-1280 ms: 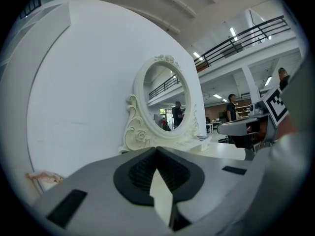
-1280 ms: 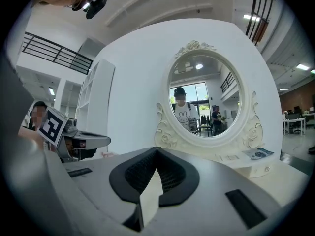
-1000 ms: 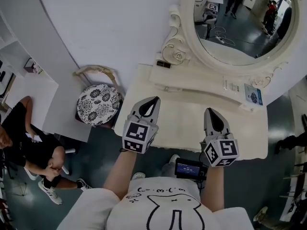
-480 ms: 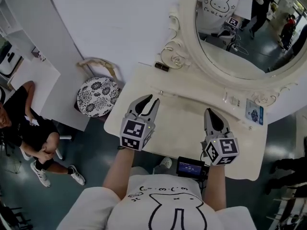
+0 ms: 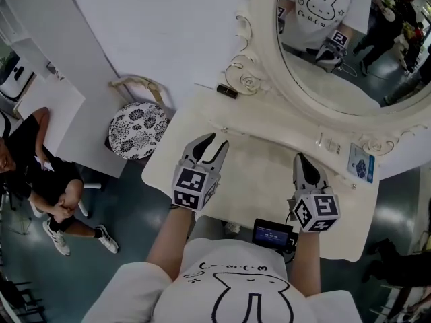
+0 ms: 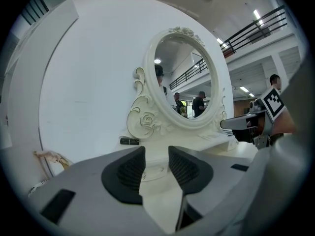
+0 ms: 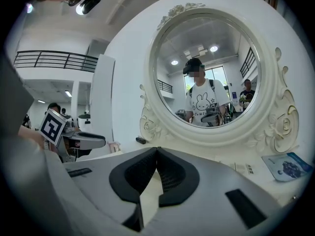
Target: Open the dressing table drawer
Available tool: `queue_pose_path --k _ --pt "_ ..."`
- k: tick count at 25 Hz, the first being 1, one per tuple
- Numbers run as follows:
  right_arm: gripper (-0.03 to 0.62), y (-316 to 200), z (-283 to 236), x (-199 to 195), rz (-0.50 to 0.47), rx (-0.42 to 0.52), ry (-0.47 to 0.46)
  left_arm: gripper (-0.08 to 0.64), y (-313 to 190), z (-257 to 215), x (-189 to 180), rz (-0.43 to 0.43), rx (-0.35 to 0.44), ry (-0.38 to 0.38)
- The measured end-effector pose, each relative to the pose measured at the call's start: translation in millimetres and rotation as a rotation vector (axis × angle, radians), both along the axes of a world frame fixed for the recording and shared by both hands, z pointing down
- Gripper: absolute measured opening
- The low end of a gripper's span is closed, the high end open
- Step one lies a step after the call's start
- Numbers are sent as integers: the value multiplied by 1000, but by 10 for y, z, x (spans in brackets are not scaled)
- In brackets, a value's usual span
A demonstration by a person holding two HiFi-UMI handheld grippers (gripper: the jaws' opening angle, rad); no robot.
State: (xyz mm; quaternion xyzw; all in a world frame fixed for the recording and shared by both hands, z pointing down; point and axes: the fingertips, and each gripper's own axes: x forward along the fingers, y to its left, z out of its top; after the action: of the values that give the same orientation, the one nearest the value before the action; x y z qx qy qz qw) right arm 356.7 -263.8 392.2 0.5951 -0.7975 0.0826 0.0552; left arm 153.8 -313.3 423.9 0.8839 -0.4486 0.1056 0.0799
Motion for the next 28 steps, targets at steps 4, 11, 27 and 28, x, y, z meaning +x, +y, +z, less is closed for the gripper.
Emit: queue_pose_path --k 4,11,27,28 --pt "15 -62 90 55 -1 -23 3 150 -90 111 37 2 -17 -13" --pt "15 -154 372 123 30 -70 -26 150 -239 373 84 5 -63 -35" --pt "15 -250 868 221 68 -155 -33 150 -540 993 92 -28 -181 -59" --pt "15 -259 892 219 67 -159 -32 150 -556 1029 91 -30 -188 -60"
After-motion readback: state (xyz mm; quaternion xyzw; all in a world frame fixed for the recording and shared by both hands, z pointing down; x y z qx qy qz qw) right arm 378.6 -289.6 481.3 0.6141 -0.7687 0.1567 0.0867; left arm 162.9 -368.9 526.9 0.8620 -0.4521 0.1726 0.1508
